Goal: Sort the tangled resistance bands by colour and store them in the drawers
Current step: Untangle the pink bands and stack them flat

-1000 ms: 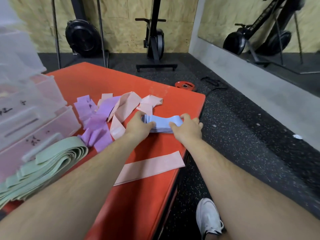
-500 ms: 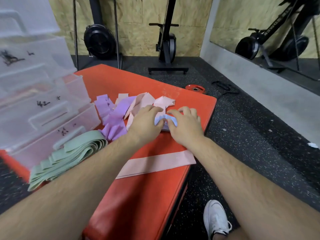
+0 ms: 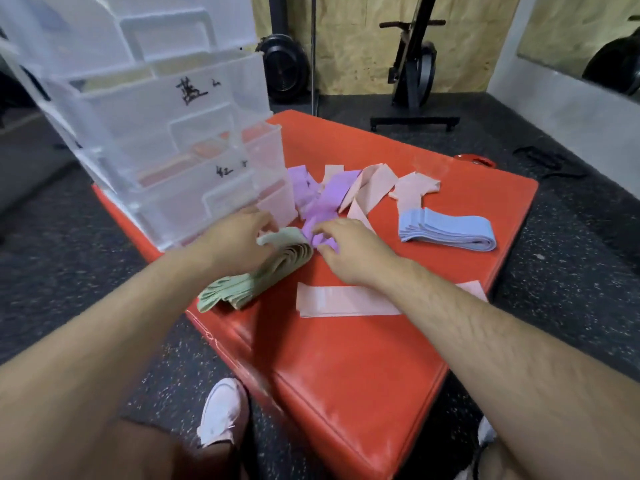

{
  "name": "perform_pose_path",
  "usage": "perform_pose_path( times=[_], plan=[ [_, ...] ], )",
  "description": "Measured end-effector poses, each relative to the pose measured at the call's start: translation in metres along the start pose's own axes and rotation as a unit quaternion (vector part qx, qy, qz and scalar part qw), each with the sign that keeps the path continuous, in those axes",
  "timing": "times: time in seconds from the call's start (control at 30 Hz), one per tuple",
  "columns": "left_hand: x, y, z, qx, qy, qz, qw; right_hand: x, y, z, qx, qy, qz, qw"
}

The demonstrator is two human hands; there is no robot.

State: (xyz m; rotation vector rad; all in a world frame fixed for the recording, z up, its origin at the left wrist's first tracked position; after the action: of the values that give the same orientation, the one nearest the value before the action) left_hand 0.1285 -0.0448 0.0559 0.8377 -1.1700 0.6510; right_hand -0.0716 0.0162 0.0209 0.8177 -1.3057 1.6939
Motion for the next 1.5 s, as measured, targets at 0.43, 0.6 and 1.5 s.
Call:
perform_pose_path(
  times=[0.43, 0.6, 1.5],
  plan=[
    [0.007, -0.036, -0.055, 0.057, -0.092, 0.093, 0.99, -0.037, -0.045, 0.035, -0.025, -0.107, 0.028, 0.994],
    [0.001, -0.04, -0.061, 0.113, -0.109, 0.046, 0.987, -0.044, -0.045, 0.034, -0.005, -0.11, 0.08, 0.991],
    [0.003, -0.046, -0.069, 0.137, -0.08, -0.032, 0.987, -0.056, -0.035, 0.038, 0.056, -0.078, 0.141, 0.985]
  ],
)
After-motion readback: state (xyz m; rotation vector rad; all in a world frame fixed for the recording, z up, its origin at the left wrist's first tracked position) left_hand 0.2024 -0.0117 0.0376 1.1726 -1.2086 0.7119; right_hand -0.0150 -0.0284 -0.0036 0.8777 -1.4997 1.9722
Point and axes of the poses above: each hand's wrist, its own z-axis towards the middle knuckle, its own x-axis out of the back of the hand, y = z × x, the point moved 2 cm from there along z, towards the middle knuckle, and after that the axes turned 5 degrees about y, right-handed, at the moved point
